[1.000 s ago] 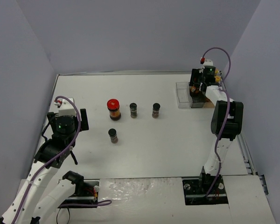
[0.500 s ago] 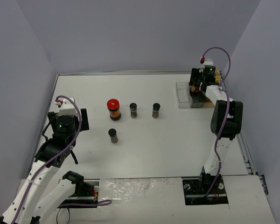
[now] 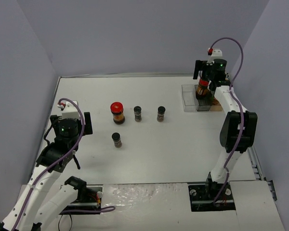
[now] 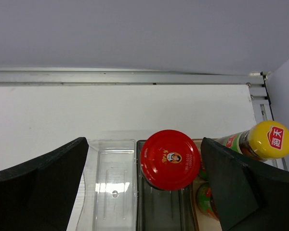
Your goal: Organize the condiment bottles
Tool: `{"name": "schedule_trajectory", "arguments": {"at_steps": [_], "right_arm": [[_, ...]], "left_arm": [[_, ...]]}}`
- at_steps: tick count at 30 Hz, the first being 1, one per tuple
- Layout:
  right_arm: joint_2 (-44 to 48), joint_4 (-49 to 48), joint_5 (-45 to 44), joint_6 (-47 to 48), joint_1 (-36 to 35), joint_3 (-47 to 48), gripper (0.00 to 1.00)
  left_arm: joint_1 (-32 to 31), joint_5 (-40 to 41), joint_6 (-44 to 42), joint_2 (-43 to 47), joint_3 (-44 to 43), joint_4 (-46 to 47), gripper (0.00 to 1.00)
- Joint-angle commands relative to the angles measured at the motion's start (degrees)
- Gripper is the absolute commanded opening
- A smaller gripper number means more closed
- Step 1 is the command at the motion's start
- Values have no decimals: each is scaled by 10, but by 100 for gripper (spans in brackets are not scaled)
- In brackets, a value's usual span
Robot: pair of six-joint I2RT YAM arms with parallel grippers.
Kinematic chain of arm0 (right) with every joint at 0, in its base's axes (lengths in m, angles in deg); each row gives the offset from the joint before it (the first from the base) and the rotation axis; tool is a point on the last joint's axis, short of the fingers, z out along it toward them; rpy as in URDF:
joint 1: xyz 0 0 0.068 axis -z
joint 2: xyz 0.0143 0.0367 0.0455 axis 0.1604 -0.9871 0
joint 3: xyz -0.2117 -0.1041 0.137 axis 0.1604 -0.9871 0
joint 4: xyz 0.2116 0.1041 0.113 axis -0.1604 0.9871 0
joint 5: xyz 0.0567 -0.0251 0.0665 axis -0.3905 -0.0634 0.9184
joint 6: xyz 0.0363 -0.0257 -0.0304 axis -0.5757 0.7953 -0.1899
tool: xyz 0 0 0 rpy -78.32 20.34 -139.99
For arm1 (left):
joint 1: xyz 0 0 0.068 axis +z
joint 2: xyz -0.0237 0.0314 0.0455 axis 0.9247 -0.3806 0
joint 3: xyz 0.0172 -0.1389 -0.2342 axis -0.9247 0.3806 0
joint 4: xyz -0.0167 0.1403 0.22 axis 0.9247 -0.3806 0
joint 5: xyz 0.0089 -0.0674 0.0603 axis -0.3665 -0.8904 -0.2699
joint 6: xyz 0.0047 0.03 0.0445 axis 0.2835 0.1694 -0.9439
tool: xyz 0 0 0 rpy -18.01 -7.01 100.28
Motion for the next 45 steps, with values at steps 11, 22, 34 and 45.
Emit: {"name": "schedule_trajectory", "arguments": {"at_steps": [11,22,34,45], "right_arm": [[153,50,139,52,-229,-41,100],[30,16,173,88,-417,-1,100],[-113,-2,136,98,-477,94,100],[-171,-34,126,79,-478,120,98]], "left_arm": [[2,-18,-3,2,-14,30,97],[2,-13,-3,6,-13,32,97],[2,-12,-5,4,-13,32,97],[2,-9,-5,4,-13,32,97]]}}
